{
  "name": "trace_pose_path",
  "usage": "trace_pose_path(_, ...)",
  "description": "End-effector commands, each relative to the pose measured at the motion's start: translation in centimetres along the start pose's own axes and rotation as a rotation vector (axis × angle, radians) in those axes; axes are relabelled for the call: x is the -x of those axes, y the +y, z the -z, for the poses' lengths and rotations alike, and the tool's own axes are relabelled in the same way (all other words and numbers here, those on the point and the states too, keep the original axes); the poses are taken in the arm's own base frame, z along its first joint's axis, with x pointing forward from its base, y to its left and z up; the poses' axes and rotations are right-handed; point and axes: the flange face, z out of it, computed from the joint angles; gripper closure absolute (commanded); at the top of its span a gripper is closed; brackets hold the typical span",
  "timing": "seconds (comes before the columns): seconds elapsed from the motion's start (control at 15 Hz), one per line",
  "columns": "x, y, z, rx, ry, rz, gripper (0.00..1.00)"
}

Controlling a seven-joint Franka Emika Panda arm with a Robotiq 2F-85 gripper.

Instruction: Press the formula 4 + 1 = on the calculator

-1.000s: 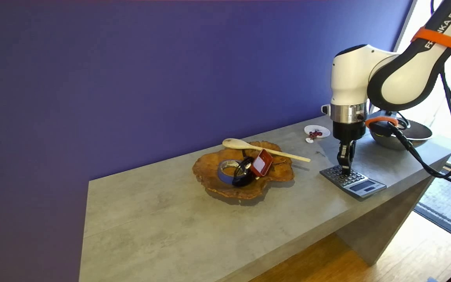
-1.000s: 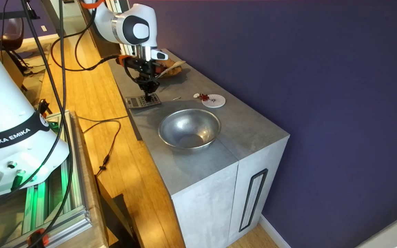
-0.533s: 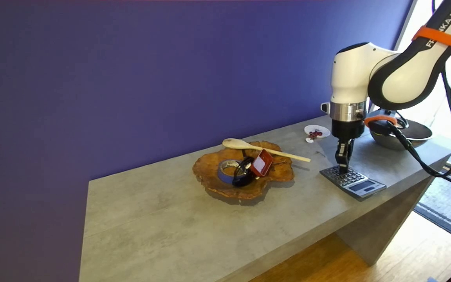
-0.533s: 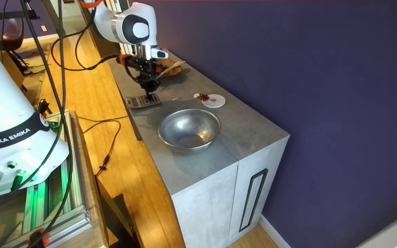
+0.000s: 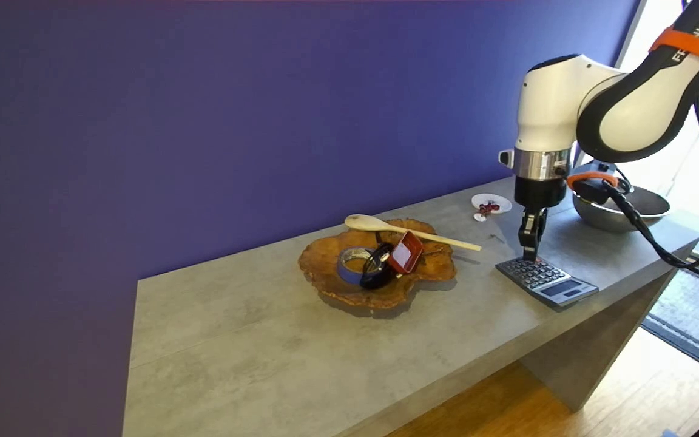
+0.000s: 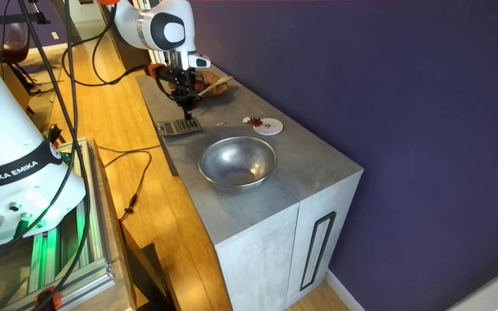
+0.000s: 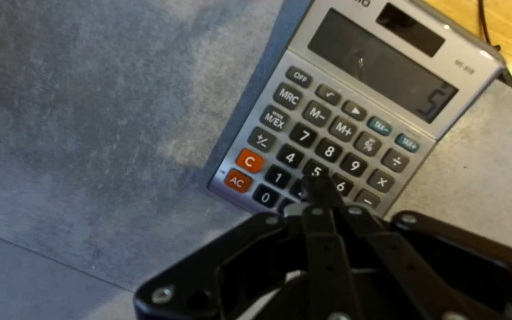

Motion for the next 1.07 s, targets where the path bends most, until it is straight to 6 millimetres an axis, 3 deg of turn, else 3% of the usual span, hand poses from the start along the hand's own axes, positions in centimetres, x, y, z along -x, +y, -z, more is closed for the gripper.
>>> trace_pose_path(0.0, 1.0, -0.4, 1.2, -0.002, 0.032, 0.013, 1.0)
trace_pose_path(0.33, 0.9, -0.5, 1.6, 0.005, 0.057, 0.006, 1.0)
trace_pose_path(1.0, -0.9, 0.1, 0.2, 0.006, 0.055, 0.029, 1.0)
